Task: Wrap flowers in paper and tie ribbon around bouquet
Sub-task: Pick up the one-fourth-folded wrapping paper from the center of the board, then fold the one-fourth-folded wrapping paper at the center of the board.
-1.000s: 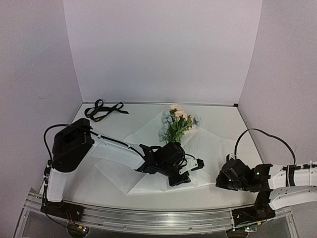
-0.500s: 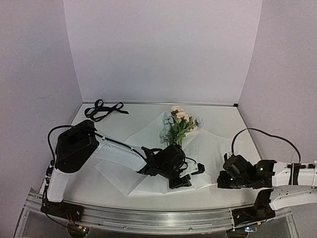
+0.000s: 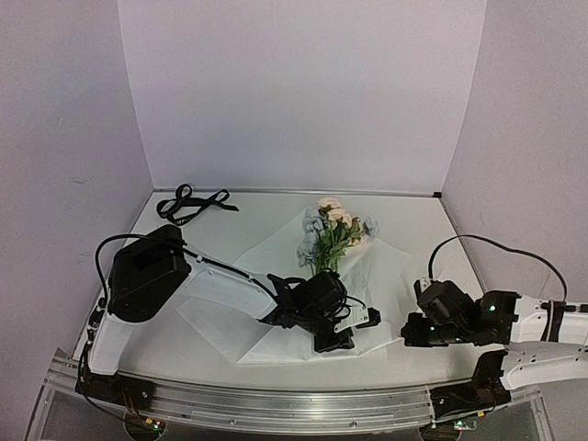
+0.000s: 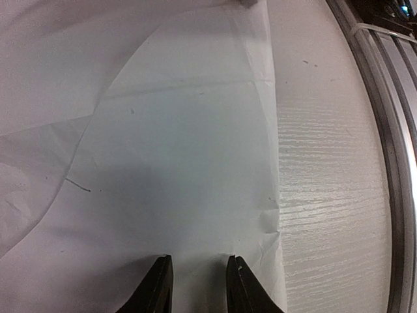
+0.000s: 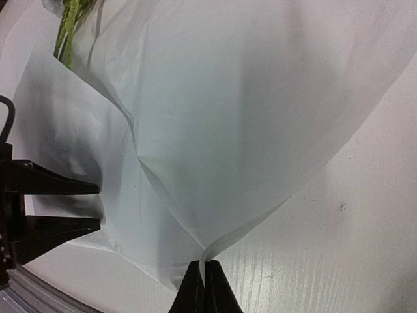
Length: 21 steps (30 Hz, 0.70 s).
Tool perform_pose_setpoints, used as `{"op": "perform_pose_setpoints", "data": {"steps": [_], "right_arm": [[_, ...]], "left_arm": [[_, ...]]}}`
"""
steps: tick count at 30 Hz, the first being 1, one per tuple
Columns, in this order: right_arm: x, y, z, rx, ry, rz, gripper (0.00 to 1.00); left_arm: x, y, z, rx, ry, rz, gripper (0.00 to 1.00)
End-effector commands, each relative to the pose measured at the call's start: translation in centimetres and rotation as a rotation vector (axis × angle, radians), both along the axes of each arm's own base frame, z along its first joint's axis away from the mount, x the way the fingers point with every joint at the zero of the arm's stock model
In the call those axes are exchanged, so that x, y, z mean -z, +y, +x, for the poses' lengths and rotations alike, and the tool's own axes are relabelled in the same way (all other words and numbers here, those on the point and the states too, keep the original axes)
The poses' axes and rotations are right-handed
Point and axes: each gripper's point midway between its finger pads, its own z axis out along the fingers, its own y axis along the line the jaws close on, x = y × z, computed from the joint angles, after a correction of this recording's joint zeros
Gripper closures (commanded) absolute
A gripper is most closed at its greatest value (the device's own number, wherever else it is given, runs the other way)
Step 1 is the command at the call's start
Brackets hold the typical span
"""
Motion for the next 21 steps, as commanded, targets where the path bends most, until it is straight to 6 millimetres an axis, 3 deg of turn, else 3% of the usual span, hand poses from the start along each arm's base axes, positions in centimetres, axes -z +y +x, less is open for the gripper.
{"op": "perform_pose_setpoints", "data": {"steps": [1, 13, 17, 21], "right_arm": [[-2.5, 1.4, 0.4, -0.064, -0.064, 0.037, 1.0], [-4.5, 3.3, 0.2, -0.254, -0.116, -0.004, 1.0], [-4.3, 2.6, -0.3, -0.284, -0.111, -0.045, 1.0], [-3.8, 1.4, -0.4, -0.267, -0.105, -0.092, 1.0]], "left_arm": [[1.3, 0.1, -0.1, 0.004, 0.001, 0.052, 0.7], [0.9, 0.5, -0.4, -0.019, 0.055, 0.042, 0.7], [-1.2, 0.4, 0.4, -0.05, 0.077, -0.011, 0.66], [-5.5, 0.4, 1.3, -0.1, 0.108, -0.104, 0.6]]}}
